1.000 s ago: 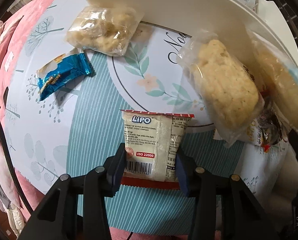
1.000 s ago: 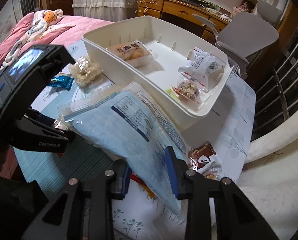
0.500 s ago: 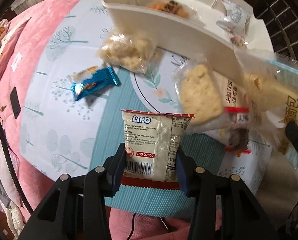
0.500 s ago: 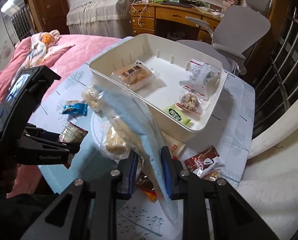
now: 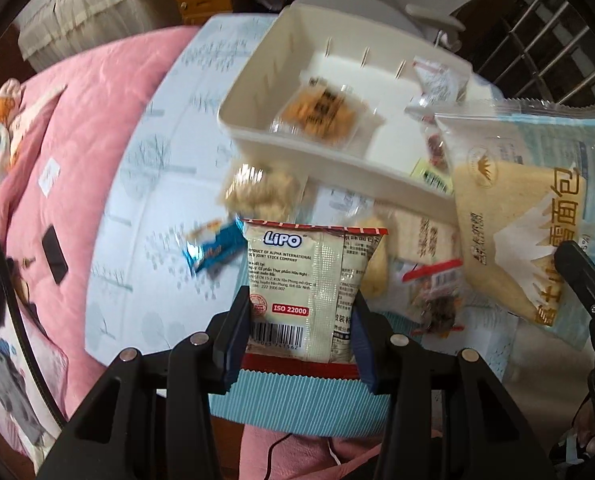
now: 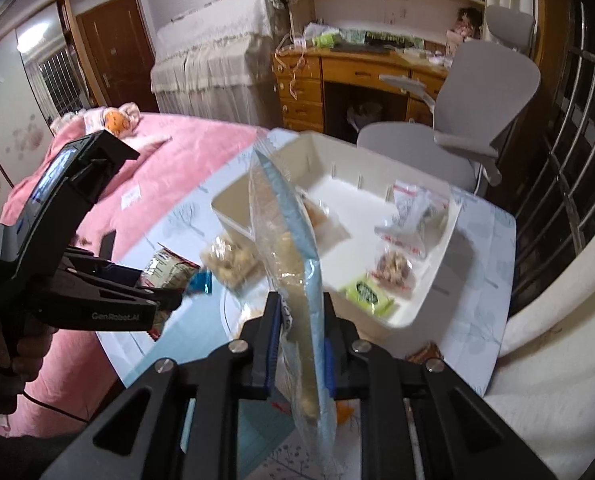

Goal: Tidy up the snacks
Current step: 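Carry the LIPO packet and light-blue bread bag into the tray and release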

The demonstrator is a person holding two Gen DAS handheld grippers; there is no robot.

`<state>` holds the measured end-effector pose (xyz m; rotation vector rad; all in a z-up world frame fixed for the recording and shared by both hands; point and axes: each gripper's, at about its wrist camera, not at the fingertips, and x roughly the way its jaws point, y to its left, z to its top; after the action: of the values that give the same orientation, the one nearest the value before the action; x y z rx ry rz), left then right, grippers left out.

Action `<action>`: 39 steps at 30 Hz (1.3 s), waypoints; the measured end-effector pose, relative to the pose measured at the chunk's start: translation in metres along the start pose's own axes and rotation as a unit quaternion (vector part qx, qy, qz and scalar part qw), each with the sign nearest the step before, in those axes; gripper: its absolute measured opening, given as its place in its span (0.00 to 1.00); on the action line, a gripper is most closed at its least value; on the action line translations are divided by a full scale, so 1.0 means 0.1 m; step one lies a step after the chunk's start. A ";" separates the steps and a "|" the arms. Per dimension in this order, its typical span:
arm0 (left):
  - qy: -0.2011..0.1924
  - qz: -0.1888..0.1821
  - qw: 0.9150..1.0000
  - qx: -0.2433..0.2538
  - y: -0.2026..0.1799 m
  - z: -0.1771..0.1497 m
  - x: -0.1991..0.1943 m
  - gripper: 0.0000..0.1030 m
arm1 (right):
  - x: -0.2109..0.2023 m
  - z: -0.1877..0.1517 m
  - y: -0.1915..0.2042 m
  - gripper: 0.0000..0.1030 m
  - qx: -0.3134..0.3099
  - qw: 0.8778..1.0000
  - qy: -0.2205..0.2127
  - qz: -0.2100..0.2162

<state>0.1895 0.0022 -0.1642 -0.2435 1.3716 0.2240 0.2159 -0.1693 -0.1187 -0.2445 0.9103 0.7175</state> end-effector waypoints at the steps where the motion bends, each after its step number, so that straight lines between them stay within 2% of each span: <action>1: -0.004 0.001 1.000 0.003 -0.01 0.03 -0.03 0.43 | -0.03 0.05 -0.01 0.17 -0.001 1.000 -0.010 -0.001; 10: -0.061 -0.011 0.998 0.030 -0.20 0.47 -0.28 0.43 | -0.10 0.37 -0.24 0.17 0.022 0.997 -0.063 -0.035; 18: -0.093 -0.043 0.994 0.044 -0.42 0.82 -0.25 0.43 | 0.06 0.51 -0.51 0.17 0.059 0.994 -0.054 -0.070; 22: -0.093 -0.059 0.993 0.042 -0.50 0.98 -0.14 0.45 | 0.22 0.52 -0.65 0.18 0.086 0.993 -0.035 -0.071; 25: -0.091 -0.063 0.993 0.032 -0.51 1.06 -0.06 0.68 | 0.32 0.52 -0.74 0.19 0.103 0.992 -0.025 -0.066; 31: -0.077 -0.054 0.995 0.032 -0.50 1.06 0.03 0.72 | 0.42 0.49 -0.88 0.28 0.135 0.990 -0.003 -0.046; 39: -0.062 -0.051 0.997 0.014 -0.42 0.97 0.08 0.72 | 0.47 0.39 -1.04 0.28 0.180 0.983 0.015 -0.031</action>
<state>0.2945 -0.0091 -0.1524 -0.2710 1.2359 0.1317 0.3282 -0.2058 -0.1428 0.0380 1.0387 0.4816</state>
